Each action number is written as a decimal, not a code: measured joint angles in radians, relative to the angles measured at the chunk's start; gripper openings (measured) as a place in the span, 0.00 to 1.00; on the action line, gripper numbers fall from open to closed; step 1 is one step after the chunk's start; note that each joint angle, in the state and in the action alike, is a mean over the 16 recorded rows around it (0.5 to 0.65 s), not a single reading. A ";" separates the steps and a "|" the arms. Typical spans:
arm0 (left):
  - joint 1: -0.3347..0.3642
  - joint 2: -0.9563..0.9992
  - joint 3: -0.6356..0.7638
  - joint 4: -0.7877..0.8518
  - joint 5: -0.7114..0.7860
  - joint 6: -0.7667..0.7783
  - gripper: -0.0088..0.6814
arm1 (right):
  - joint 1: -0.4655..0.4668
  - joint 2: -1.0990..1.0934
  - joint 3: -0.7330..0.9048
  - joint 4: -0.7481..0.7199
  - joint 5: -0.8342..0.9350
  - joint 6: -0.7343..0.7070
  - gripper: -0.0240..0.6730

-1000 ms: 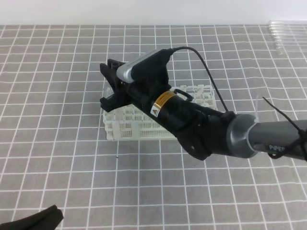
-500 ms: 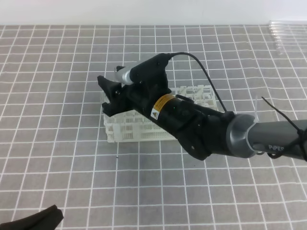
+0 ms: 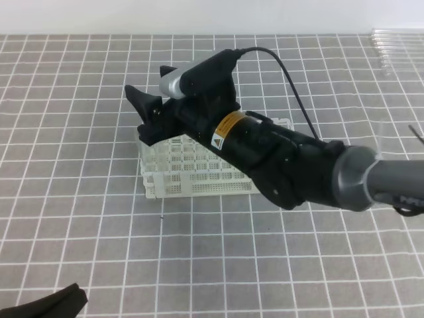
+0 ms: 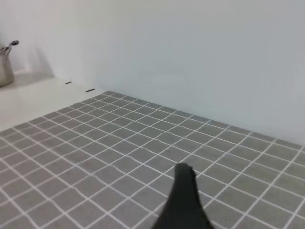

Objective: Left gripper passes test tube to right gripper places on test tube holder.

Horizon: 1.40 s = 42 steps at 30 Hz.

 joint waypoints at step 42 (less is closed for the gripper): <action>0.000 -0.002 -0.003 0.000 0.000 0.000 0.01 | -0.070 -1.424 1.001 -0.135 0.716 0.078 0.02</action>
